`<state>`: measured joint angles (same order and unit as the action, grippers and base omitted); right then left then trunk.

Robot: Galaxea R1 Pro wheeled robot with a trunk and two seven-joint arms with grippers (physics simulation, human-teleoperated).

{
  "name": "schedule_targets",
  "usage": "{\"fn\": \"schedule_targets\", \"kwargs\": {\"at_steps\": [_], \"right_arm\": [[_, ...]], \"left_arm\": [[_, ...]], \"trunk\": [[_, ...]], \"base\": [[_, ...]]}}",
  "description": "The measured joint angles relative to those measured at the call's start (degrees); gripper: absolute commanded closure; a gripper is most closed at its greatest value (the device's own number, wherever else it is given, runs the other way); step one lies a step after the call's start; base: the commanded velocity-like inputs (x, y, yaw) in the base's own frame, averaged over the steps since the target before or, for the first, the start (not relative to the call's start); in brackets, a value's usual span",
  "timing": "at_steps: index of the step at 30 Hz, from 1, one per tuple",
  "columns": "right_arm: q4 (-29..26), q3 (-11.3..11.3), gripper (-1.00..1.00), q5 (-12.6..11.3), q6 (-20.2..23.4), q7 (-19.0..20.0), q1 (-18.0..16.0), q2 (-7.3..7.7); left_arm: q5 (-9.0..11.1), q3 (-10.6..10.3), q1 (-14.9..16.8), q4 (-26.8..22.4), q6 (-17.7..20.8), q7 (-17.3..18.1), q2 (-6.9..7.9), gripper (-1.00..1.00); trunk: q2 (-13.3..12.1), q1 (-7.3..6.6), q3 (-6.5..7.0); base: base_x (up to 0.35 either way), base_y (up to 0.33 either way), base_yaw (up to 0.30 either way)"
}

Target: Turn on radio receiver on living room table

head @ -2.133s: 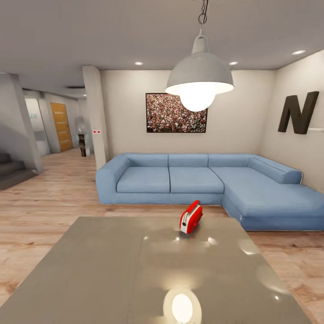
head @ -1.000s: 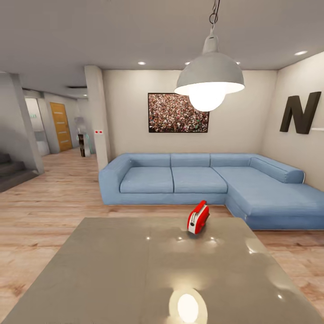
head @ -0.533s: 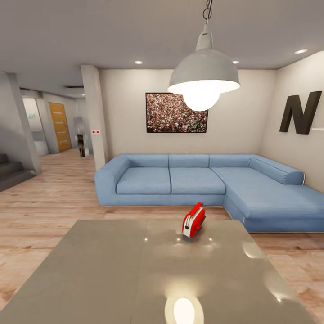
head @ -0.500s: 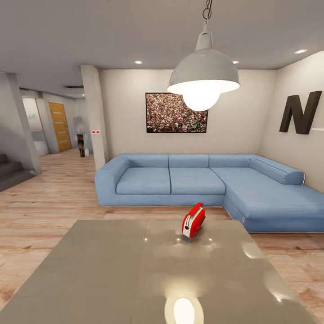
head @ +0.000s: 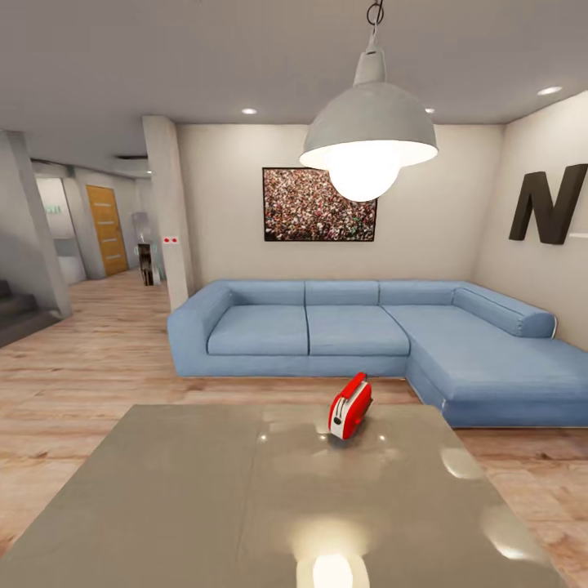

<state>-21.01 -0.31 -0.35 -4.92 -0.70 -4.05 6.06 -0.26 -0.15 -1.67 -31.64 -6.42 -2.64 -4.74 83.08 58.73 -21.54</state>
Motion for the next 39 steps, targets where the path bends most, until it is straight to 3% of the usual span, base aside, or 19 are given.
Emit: {"fn": "schedule_targets", "kwargs": {"at_steps": [12, 16, 23, 25, 27, 29, 33, 36, 39], "right_arm": [[-2.2, 0.0, -1.0, 0.4, 0.2, -0.1, -0.2, 0.14], [-11.6, -0.3, -1.0, 0.2, 0.5, -0.2, -0.5, 2.7], [-27.1, -0.4, -1.0, 0.0, 1.0, -0.1, -1.9, 3.0], [-30.2, -0.4, -1.0, -0.1, 2.6, -0.2, -4.1, 2.82], [-32.3, -0.2, -1.0, -0.2, 6.3, 0.0, -8.7, 2.41], [-32.9, -0.1, -1.0, -0.3, 9.1, 0.3, -12.6, 1.82], [-33.1, 0.1, -1.0, -0.5, 16.7, 0.4, -23.5, 0.68], [-32.9, 0.1, -1.0, -0.6, 20.3, 0.5, -27.7, 0.54], [-32.4, 0.1, -1.0, -0.7, 25.8, 0.5, -33.0, -0.31]], "left_arm": [[0.0, 0.0, 0.0, -1.0, 0.0, 0.0, 0.33, -1.0], [-0.2, -0.1, 0.1, -4.4, 0.3, 0.1, 0.28, -1.0], [-0.3, -0.1, 0.7, -16.6, 2.4, 0.1, 0.2, -1.0], [-0.3, -0.1, 2.5, -19.9, 6.8, 0.1, 0.1, -1.0], [-0.2, -0.3, 6.2, -22.2, 12.2, 0.1, -0.38, -1.0], [-0.2, -0.4, 9.4, -22.8, 14.3, 0.1, -0.91, -1.0], [-0.3, -0.4, 17.1, -22.7, 16.1, 0.3, -1.44, -1.0], [-0.3, -0.4, 20.7, -22.0, 18.8, 0.4, -1.38, -1.0], [-0.3, -0.4, 26.0, -20.6, 24.3, 0.6, -1.38, -1.0]], "trunk": [[0.0, 0.0, 0.0], [0.0, 0.0, 0.01], [0.0, 0.0, 0.01], [0.0, 0.0, 0.01], [0.0, 0.0, 0.03], [0.0, 0.0, 0.02], [0.0, 0.0, 0.02], [0.0, 0.0, 0.01], [0.0, 0.0, 0.02]], "base": [[0.012, -0.004, 0.0], [0.0, 0.0, 0.0], [0.0, 0.0, 0.0], [0.0, 0.0, 0.0], [0.0, 0.0, 0.0], [0.0, 0.0, 0.0], [0.0, 0.0, 0.0], [0.0, 0.0, 0.0], [0.0, 0.0, 0.0]]}}
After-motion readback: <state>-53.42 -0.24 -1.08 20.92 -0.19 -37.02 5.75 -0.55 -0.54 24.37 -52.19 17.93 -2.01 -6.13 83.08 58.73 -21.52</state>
